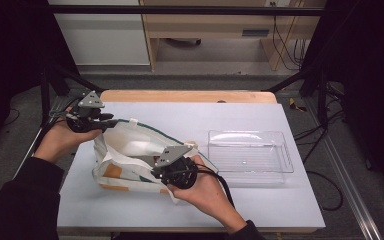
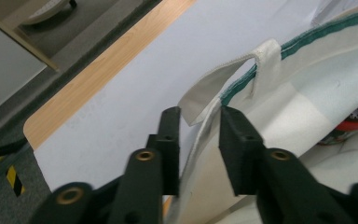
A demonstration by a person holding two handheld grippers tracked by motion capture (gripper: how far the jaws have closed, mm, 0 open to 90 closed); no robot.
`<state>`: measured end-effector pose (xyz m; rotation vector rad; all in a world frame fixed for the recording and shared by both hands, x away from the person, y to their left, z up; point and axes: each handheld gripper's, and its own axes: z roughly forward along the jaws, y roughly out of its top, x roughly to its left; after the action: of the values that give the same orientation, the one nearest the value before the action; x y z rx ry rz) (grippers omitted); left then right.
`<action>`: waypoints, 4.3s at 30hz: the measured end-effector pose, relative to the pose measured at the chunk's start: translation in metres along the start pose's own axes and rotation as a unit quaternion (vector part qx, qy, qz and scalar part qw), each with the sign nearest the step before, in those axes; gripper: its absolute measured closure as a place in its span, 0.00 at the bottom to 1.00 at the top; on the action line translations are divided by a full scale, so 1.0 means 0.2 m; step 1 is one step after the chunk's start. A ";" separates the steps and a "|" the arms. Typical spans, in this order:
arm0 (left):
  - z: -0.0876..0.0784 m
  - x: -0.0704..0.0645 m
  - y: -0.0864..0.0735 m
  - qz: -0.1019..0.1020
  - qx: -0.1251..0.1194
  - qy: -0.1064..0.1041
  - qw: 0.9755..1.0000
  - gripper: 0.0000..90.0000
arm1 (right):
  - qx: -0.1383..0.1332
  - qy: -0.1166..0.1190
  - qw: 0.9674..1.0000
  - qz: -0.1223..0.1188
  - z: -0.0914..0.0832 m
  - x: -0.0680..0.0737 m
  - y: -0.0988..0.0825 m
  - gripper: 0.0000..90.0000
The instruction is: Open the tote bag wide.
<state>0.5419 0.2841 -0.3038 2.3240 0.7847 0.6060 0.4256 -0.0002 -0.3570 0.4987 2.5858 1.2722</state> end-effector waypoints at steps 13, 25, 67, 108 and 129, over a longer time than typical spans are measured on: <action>0.01 -0.02 0.10 -0.015 -0.023 0.008 1.000 0.98 | -0.010 -0.004 1.000 -0.005 0.03 0.08 -0.15 0.99; 0.06 0.01 0.11 -0.025 -0.032 0.015 0.999 0.99 | 0.002 0.010 1.000 -0.008 0.10 0.12 -0.29 0.99; 0.47 0.05 0.01 -0.042 -0.030 0.057 0.997 0.99 | 0.006 0.038 0.999 0.016 0.22 0.15 -0.40 0.99; 0.02 -0.28 -0.11 -0.051 -0.100 0.081 0.990 0.50 | -0.023 -0.003 1.000 0.003 0.03 0.19 -0.32 0.38; 0.04 -0.55 -0.34 -0.071 -0.111 0.105 0.986 0.33 | 0.015 -0.077 0.997 -0.005 -0.17 -0.29 0.07 0.49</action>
<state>0.4411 0.2534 -0.3789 2.0048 0.9210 0.8394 0.4701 -0.0392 -0.3234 0.5665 2.4791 1.1459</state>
